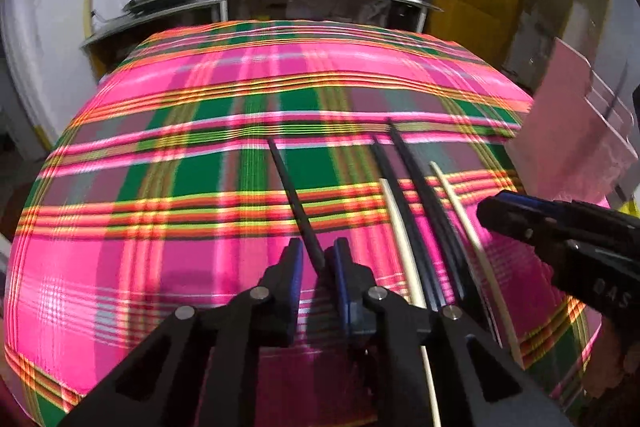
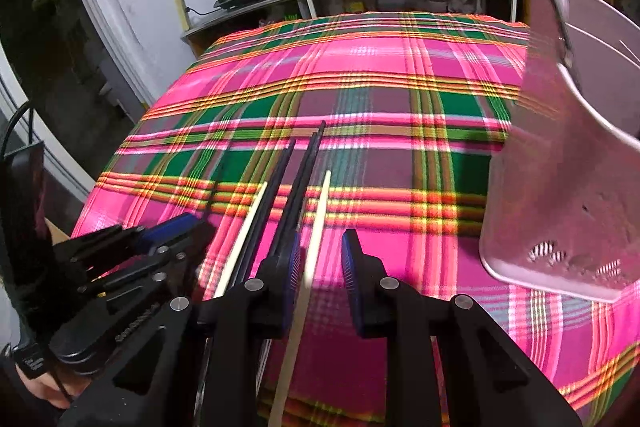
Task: Organize utensils
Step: 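Grasp a black chopstick with the left tool while the right tool grasps a wooden chopstick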
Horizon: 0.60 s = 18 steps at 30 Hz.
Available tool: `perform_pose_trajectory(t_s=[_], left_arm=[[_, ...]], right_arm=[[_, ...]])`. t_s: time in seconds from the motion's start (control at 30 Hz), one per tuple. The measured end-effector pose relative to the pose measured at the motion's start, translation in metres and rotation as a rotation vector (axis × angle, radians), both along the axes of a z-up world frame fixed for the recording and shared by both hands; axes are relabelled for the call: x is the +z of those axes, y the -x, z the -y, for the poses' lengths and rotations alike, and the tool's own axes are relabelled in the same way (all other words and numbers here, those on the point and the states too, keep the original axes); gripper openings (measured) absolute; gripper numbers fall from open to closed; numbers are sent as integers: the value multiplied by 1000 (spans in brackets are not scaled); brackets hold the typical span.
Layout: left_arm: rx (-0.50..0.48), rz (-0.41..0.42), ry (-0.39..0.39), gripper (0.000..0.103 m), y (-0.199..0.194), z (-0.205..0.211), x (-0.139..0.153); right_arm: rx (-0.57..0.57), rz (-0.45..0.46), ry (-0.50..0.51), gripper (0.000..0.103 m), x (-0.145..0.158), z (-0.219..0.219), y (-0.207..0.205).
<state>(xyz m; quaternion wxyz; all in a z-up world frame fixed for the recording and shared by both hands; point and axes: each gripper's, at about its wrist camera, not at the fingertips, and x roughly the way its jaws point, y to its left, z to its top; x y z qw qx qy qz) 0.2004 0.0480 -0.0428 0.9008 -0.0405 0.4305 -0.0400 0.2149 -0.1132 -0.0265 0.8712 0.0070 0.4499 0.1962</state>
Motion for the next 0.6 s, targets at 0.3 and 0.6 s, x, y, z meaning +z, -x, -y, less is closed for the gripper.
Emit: perform_pose_trajectory(t_s=[0.3,0.6], left_arm=[[13,-24,93,17,-21,-14,1],[13,-46,82,17,-42,-9,-1]], right_arm=[[-14,-10,45,18,-7,-15,-30],[-5,-16,117,8,-16,-27,-42]])
